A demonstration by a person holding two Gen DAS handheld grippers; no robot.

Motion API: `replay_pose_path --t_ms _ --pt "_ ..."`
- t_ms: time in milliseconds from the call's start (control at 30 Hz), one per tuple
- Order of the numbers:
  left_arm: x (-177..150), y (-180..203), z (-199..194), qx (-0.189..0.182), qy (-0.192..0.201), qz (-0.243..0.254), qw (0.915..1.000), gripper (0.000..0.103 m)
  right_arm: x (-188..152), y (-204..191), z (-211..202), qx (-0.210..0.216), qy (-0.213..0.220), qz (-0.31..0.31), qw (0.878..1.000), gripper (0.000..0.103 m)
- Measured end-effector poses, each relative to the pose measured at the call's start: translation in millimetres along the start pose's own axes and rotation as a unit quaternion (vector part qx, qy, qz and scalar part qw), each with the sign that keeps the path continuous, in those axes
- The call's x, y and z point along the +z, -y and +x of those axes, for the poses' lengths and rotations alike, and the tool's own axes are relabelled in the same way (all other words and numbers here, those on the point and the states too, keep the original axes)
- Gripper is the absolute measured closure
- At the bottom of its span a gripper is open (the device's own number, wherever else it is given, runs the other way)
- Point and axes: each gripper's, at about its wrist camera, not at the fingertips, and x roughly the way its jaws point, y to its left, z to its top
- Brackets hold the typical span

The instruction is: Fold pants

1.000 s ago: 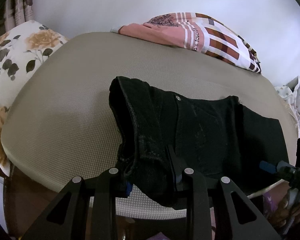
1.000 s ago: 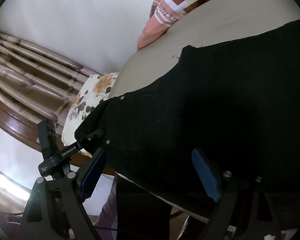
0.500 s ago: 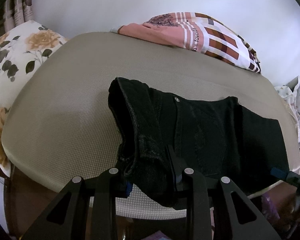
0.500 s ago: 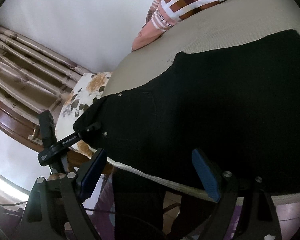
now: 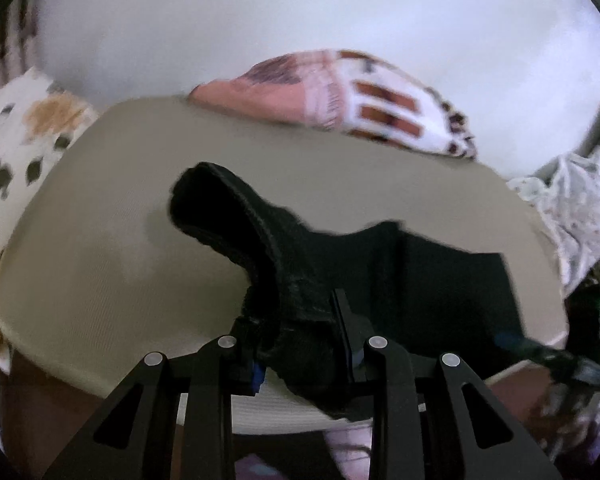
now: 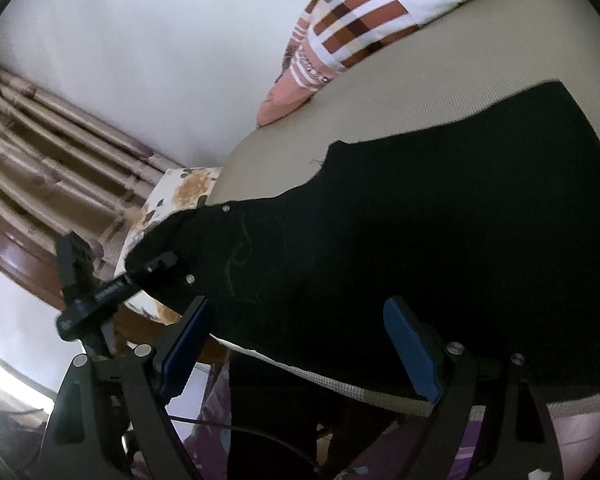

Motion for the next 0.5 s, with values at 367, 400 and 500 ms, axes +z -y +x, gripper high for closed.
replay_pose_path --t_ms 367,400,500 --pt "27 176 22 -0.14 0.005 0.107 0.9844 0.074 15 57 -55 0.055 0.042 0.073 0.995 0.018" --pt "27 186 30 -0.15 -0.003 0.111 0.9824 0.074 15 67 -64 0.06 0.051 0.084 0.993 0.018" --pt "20 225 59 -0.188 -0.018 0.141 0.9719 0.074 14 91 -87 0.07 0.071 0.111 0.989 0.017"
